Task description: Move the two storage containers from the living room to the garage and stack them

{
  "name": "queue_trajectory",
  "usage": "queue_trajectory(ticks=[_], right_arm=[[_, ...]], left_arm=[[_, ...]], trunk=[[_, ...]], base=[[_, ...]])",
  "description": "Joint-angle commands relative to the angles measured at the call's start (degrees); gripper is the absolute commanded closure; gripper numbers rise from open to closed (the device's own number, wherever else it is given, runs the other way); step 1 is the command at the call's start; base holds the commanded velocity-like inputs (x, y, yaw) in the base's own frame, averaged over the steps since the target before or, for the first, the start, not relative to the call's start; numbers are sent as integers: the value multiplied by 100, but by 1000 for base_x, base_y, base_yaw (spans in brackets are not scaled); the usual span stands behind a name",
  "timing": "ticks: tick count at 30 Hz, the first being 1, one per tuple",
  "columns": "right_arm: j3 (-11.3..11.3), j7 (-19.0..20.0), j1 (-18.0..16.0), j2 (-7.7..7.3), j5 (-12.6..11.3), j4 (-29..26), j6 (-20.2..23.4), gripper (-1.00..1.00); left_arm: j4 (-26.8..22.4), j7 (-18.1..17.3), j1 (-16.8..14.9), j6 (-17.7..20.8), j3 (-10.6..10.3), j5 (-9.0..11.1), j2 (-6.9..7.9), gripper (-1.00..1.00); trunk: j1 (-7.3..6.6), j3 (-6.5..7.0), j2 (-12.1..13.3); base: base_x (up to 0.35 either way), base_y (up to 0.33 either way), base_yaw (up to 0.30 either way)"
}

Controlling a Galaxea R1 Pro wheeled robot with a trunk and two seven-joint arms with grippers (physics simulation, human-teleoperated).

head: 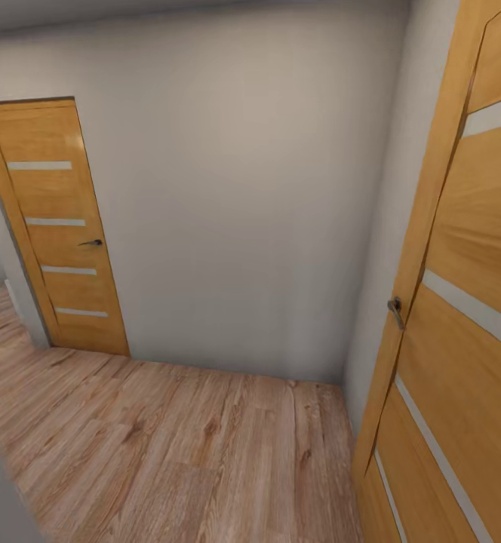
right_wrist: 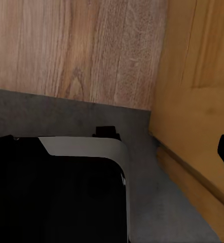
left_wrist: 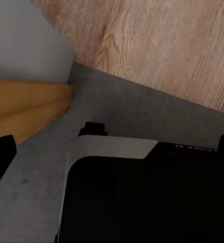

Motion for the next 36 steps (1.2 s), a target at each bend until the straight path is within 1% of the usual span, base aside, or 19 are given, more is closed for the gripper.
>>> queue_trajectory(ticks=[1,14,21,36], right_arm=[[0,-7,-8,0,-6,18,-34,-100],[1,-7,-8,0,-16,18,-37,-100],[4,-7,-8,0,-16,18,-35,-100],[4,-7,-8,0,-16,18,-34,-100]], left_arm=[[6,4,-5,-19,-35,47,-1,-100],[6,6,-5,-23,-35,44,-12,-100],[6,4,-5,-27,-35,46,-10,-100],[6,0,-5,-25,-35,39,-12,-100]], trunk=[[3,-8,-5],[3,-8,-5],[3,-8,-5],[3,-8,-5]], base=[[236,0,0],[14,-1,0],[0,-84,0],[2,-7,0]])
